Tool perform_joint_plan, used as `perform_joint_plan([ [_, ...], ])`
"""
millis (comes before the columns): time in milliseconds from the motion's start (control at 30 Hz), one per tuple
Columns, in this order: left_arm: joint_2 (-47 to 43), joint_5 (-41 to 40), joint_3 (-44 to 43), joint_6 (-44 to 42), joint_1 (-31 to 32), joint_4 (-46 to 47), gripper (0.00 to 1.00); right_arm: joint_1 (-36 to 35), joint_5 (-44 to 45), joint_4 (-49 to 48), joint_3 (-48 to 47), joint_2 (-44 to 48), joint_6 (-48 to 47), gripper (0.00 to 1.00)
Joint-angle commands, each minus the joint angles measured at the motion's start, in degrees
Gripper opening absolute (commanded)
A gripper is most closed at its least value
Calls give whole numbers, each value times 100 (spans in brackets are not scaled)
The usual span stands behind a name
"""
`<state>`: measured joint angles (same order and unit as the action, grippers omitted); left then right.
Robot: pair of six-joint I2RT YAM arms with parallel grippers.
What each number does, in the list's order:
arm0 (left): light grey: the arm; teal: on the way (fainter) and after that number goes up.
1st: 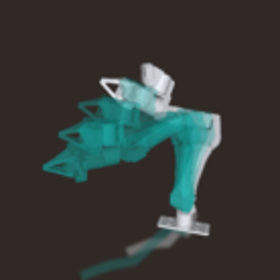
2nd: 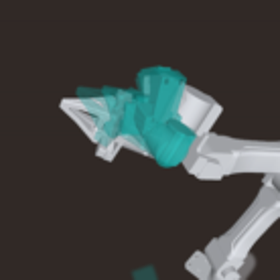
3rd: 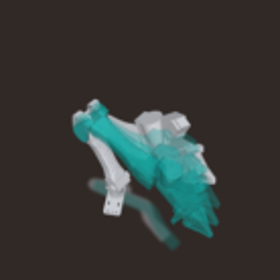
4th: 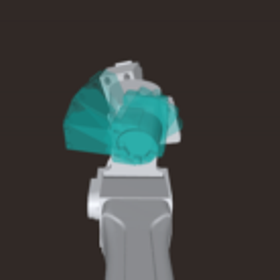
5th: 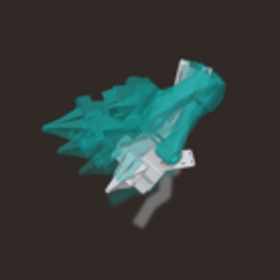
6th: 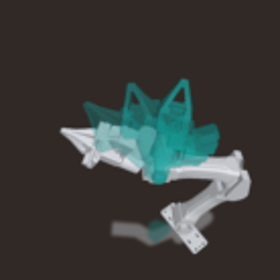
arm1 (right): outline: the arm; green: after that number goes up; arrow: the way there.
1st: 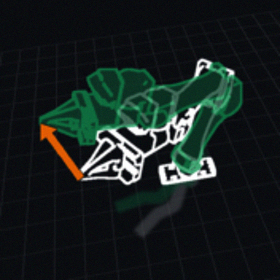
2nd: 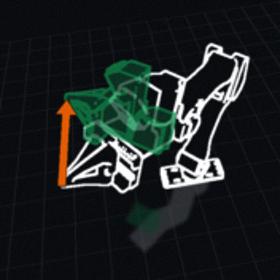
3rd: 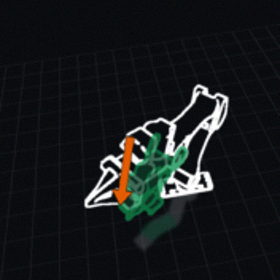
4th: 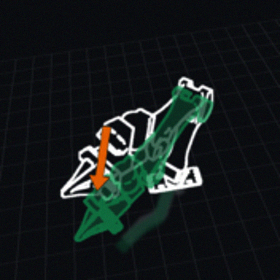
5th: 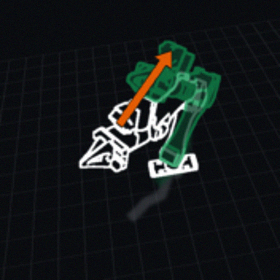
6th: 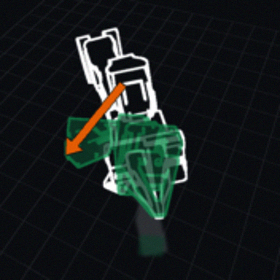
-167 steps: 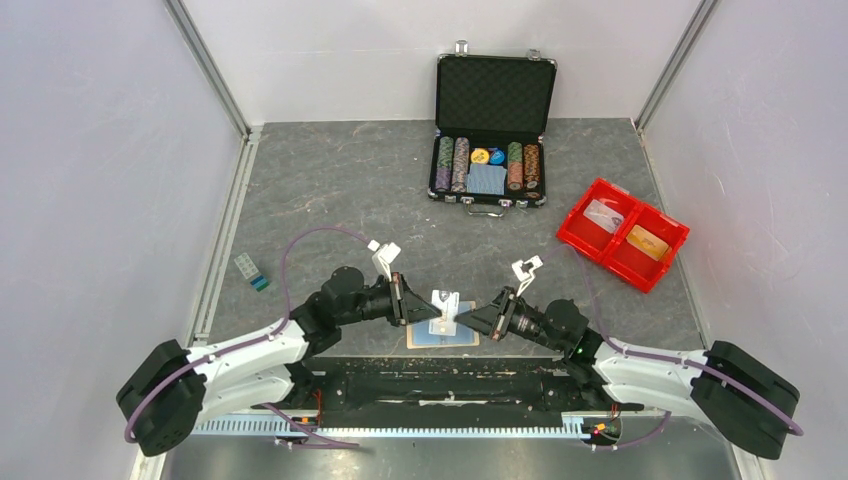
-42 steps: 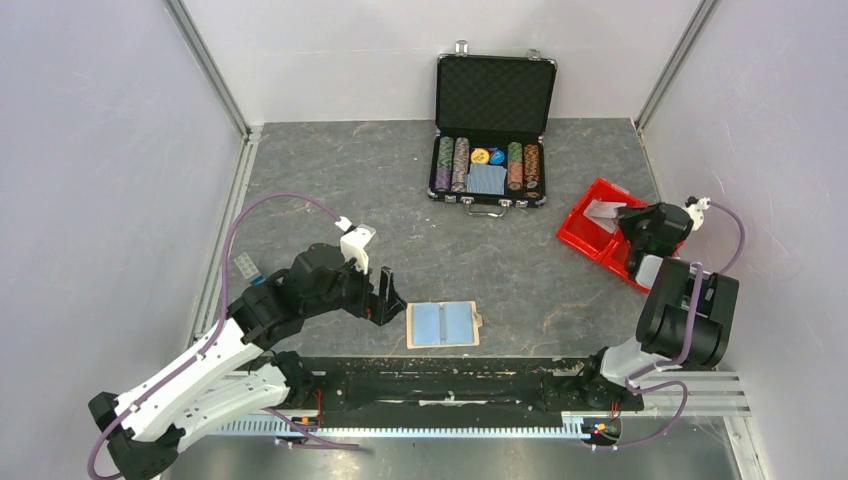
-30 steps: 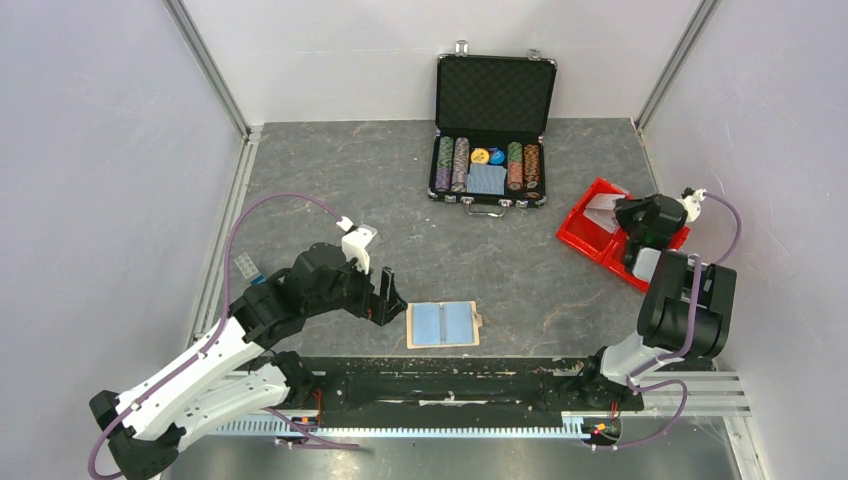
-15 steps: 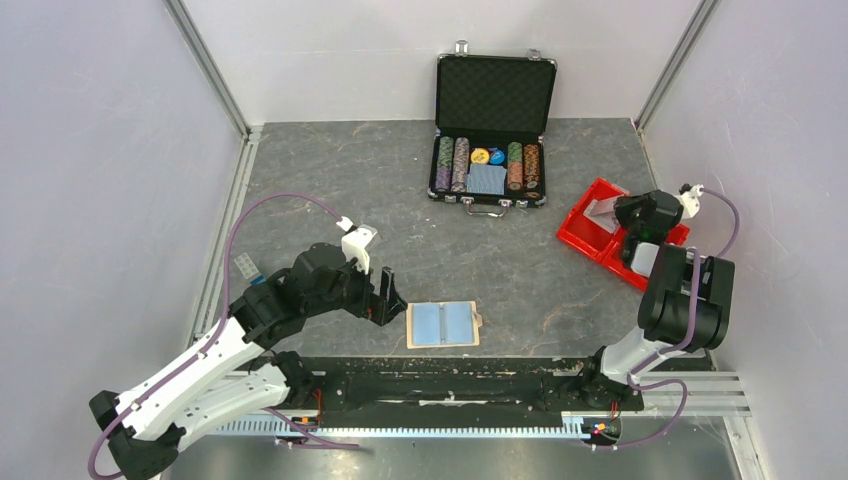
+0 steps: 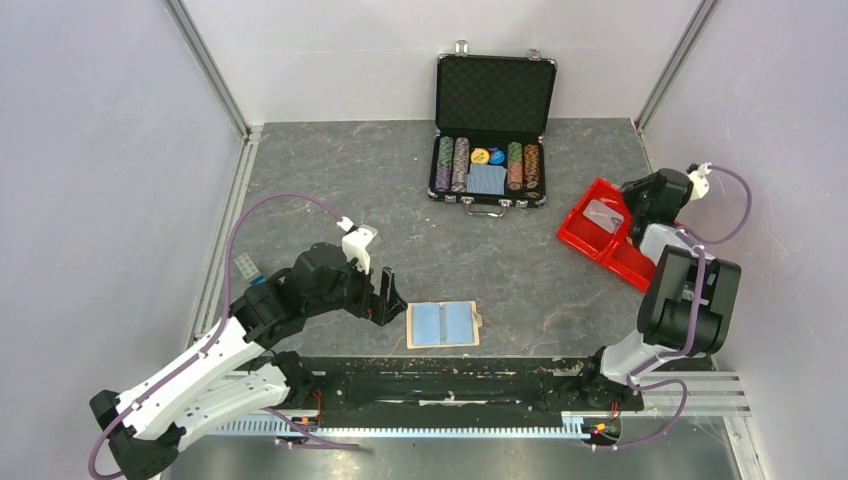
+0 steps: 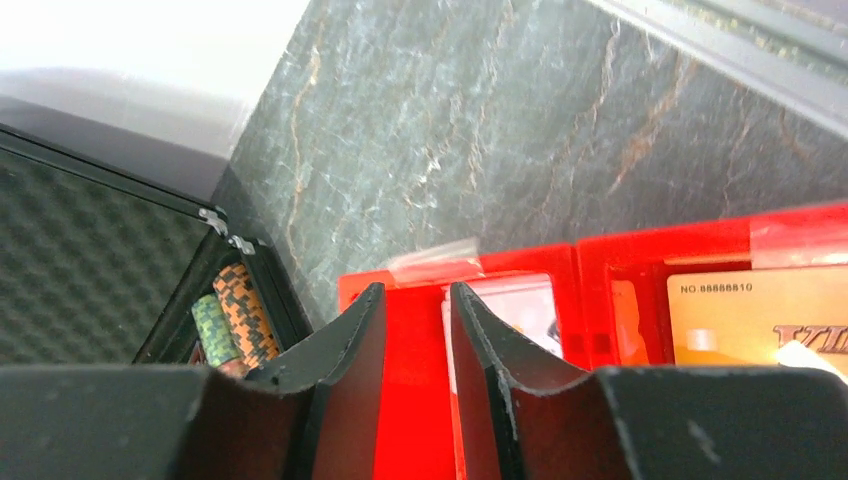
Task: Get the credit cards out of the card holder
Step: Place the credit card in the storage box.
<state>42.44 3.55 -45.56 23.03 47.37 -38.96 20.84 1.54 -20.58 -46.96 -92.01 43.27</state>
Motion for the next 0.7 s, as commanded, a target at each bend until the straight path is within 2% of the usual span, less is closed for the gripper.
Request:
perform_joint_plan([
  [0, -27, -40, 21, -483, 9, 108, 100, -10, 325, 898, -664, 473, -382, 34],
  [167, 8, -38, 7, -475, 9, 82, 100, -82, -134, 1361, -947, 757, -540, 37],
  [333, -23, -61, 20, -475, 8, 82, 100, -403, -971, 1812, -944, 1094, -811, 38],
  [667, 20, -249, 16, -442, 9, 47, 100, -1587, -2154, 2119, 600, 2493, -1394, 38],
])
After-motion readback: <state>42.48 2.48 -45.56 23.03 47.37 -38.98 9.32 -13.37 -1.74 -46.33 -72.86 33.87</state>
